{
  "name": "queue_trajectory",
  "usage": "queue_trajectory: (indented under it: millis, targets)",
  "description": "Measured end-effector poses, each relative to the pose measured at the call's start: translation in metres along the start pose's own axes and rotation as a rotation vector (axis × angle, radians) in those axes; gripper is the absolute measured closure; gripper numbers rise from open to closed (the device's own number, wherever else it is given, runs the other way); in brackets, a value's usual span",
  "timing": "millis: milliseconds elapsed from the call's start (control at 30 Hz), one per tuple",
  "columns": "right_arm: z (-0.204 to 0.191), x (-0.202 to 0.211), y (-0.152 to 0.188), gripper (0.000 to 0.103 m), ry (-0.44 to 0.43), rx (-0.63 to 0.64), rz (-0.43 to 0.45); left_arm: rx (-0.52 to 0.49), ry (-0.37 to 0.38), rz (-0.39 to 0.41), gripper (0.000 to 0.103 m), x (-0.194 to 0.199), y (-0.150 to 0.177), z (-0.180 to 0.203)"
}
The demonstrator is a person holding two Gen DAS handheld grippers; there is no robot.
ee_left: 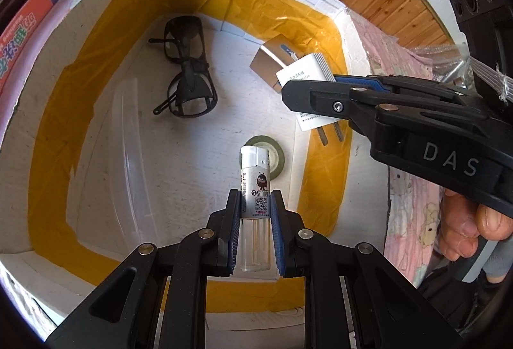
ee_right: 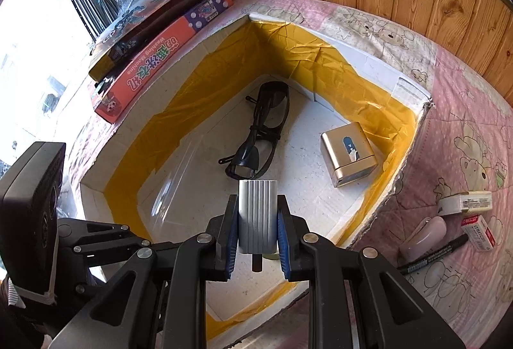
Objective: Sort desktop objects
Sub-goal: 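Lower the bottle with the left tool while the right tool lowers the charger into the box, then open both tools to release the bottle and charger inside the box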
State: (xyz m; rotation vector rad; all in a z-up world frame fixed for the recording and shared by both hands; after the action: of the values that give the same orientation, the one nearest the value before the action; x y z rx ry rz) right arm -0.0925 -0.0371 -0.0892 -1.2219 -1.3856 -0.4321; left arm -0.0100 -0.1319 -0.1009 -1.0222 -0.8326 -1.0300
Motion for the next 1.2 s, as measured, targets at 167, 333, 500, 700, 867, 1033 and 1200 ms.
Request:
queue_trajectory:
  millis: [167,333,500,700,867,1033,1200]
  targets:
    - [-0.002,-0.015,-0.004,0.08,0.045,0.034,-0.033,0.022,-0.014,-0.002,0.085,0.0,-0.003,-0.004]
    - [-0.01,-0.018,-0.011,0.08,0.098,0.077,-0.038,0.029,-0.021,-0.001,0.085,0.001,-0.004,-0.003]
    - [-0.024,-0.025,-0.012,0.08,0.171,0.186,-0.046,0.035,-0.028,-0.01,0.084,-0.002,-0.003,-0.005]
    - [-0.023,-0.041,-0.012,0.08,0.193,0.201,-0.081,0.047,-0.032,-0.015,0.084,-0.003,-0.004,-0.006]
    - [-0.02,-0.046,-0.013,0.08,0.202,0.201,-0.093,0.059,-0.033,-0.029,0.084,-0.005,-0.005,-0.007]
    - [-0.015,-0.046,-0.017,0.08,0.21,0.192,-0.094,0.066,-0.041,-0.034,0.084,-0.008,-0.008,-0.009]
    - [-0.011,-0.044,-0.021,0.079,0.208,0.173,-0.075,0.09,-0.061,-0.03,0.083,-0.006,-0.012,-0.014]
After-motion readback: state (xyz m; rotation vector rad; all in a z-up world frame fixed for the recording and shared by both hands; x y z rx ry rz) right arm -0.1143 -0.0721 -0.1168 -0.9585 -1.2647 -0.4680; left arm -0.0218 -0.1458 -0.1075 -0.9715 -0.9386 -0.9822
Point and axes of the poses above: each gripper's, at about its wrist camera, not at the fingertips, and x roughly against the way its jaws point, z to its right, y to its underside, the point moved 1 cm from there along -x, roughly the way its jaws point, and after that the axes turned 1 degree about -y, right-handed, at the moved point
